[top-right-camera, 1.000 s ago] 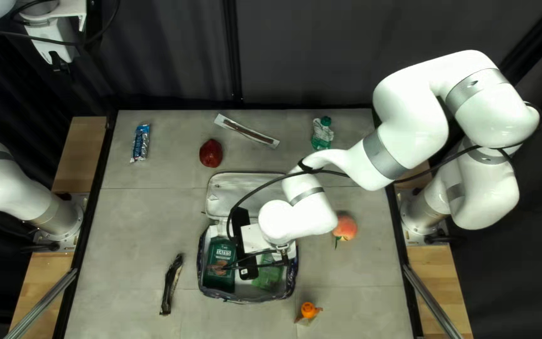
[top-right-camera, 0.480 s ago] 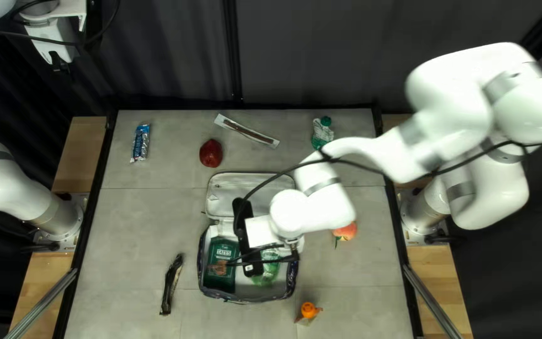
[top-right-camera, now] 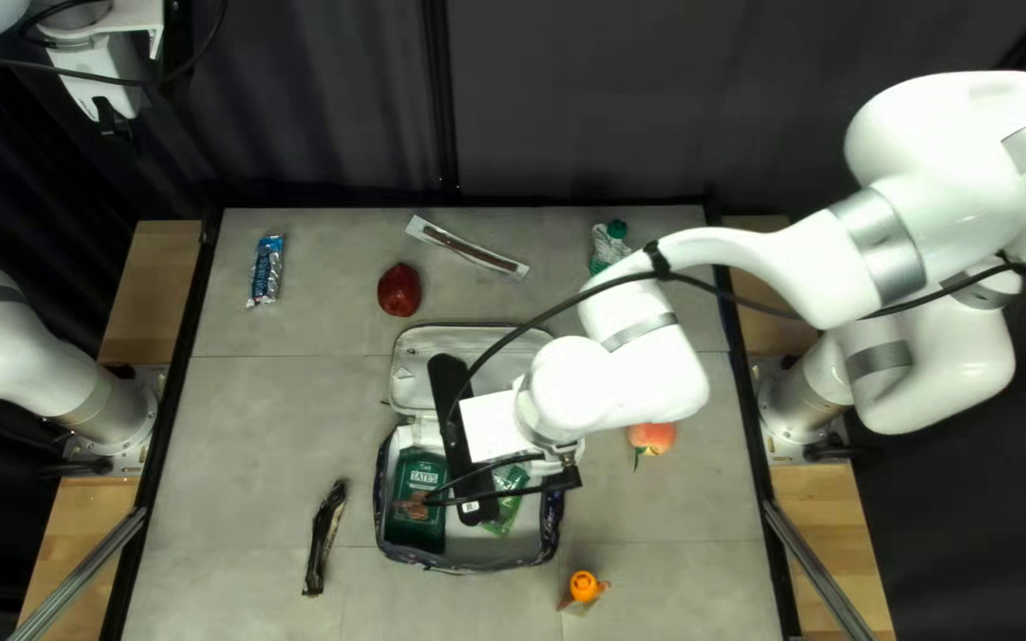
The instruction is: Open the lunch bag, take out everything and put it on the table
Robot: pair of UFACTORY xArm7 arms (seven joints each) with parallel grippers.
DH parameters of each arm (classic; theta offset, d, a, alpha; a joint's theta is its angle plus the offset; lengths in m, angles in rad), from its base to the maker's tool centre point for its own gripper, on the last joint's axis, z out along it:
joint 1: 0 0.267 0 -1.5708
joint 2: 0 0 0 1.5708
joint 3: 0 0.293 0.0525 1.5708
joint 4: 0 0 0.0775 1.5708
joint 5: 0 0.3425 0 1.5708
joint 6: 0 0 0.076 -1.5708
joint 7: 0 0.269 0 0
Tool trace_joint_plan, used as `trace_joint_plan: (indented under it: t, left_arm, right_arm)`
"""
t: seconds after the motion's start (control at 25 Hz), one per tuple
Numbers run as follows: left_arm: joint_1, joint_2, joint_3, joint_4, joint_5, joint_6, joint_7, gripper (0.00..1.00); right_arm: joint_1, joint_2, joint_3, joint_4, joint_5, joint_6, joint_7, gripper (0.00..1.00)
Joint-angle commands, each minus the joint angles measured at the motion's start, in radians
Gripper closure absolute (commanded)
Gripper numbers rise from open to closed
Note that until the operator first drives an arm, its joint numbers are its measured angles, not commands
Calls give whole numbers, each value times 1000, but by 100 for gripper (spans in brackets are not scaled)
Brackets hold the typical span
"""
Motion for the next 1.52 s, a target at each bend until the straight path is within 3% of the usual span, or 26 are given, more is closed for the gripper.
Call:
trace_joint_plan:
  t: [0.04, 0.76, 0.8, 0.84, 1.28, 1.52]
  left_arm:
    - [0, 0, 0, 0, 0, 0, 0, 0]
    - [0, 0, 0, 0, 0, 0, 0, 0]
    - [0, 0, 0, 0, 0, 0, 0, 0]
    - [0, 0, 0, 0, 0, 0, 0, 0]
    - [0, 0, 0, 0, 0, 0, 0, 0]
    - [0, 0, 0, 0, 0, 0, 0, 0]
  right_arm:
    - [-16, 54, -14, -31, 14, -53, -35, 0]
    - [-54, 179, -53, -21, -4, -124, -37, 1]
    - [-61, 187, -56, -19, 4, -125, -49, 45]
    - [-65, 195, -56, -14, 10, -122, -54, 100]
    - [-56, 175, -53, -26, -6, -121, -44, 100]
    - [-34, 62, -30, 49, -17, 3, -31, 100]
